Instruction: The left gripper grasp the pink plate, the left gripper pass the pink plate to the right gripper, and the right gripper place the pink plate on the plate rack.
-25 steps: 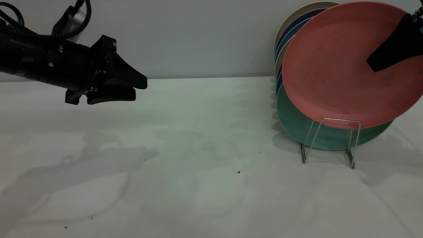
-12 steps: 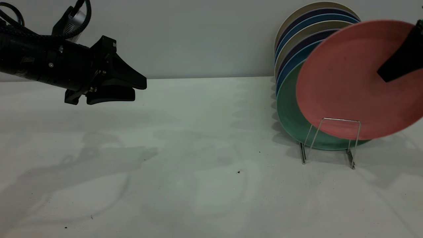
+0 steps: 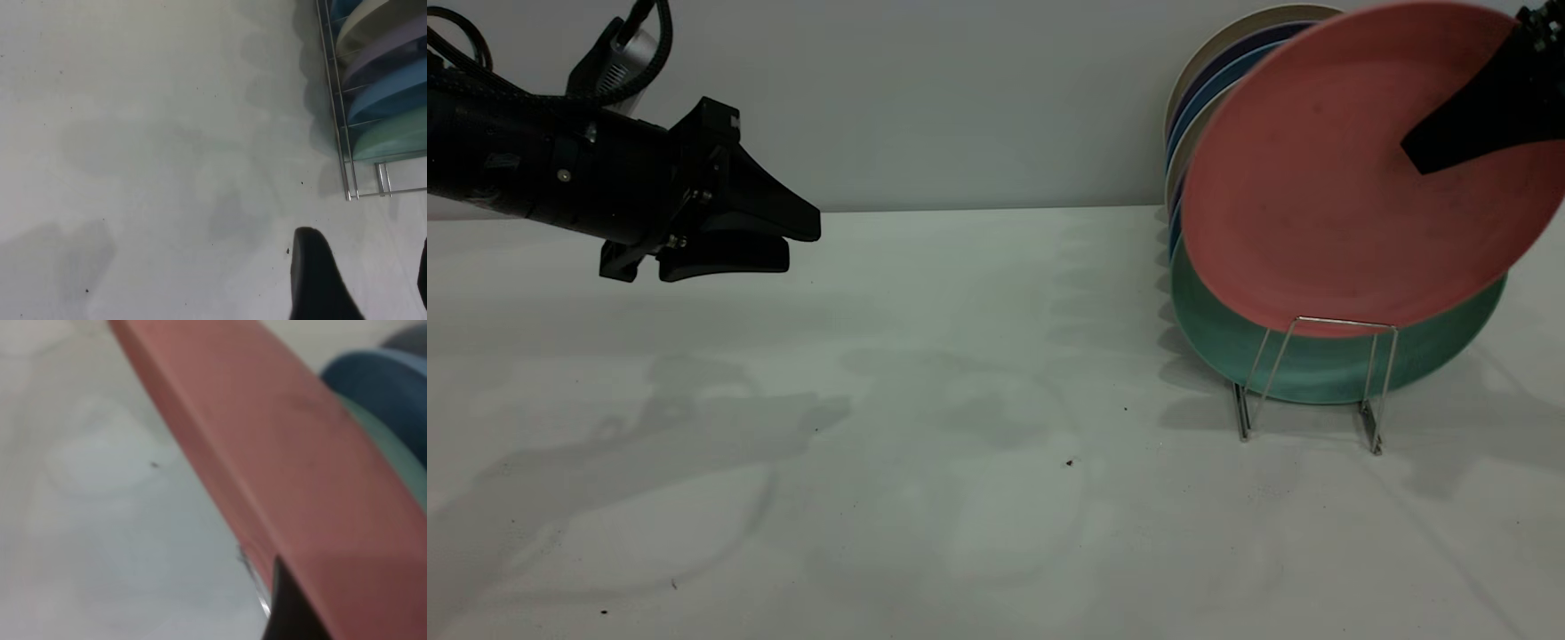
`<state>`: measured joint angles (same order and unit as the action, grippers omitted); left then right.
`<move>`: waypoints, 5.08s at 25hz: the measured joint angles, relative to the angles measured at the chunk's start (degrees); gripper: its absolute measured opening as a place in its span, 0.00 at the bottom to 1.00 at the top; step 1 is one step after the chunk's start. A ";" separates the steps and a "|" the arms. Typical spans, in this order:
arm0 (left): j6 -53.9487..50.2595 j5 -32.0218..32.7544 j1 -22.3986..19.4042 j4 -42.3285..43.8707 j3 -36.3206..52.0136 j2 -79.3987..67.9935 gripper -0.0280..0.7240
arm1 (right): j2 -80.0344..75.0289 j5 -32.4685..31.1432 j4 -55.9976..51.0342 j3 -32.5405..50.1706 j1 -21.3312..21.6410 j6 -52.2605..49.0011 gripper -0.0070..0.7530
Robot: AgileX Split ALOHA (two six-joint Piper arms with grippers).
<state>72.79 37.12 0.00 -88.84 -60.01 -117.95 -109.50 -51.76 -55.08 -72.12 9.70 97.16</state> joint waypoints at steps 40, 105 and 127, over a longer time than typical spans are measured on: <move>-62.18 3.71 0.00 76.37 -4.56 17.46 0.57 | 16.25 -14.09 21.02 -0.02 0.00 -62.70 0.67; -74.13 26.81 0.00 96.63 32.17 114.63 0.57 | 103.83 -13.24 49.16 44.41 -15.61 -86.30 0.67; -72.79 27.26 0.00 87.47 32.17 114.63 0.57 | 105.15 -13.39 50.27 44.68 -18.28 -87.84 0.67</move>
<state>0.00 64.38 0.00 -1.37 -27.85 -3.31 -4.35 -65.14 -4.81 -27.43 -8.59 9.32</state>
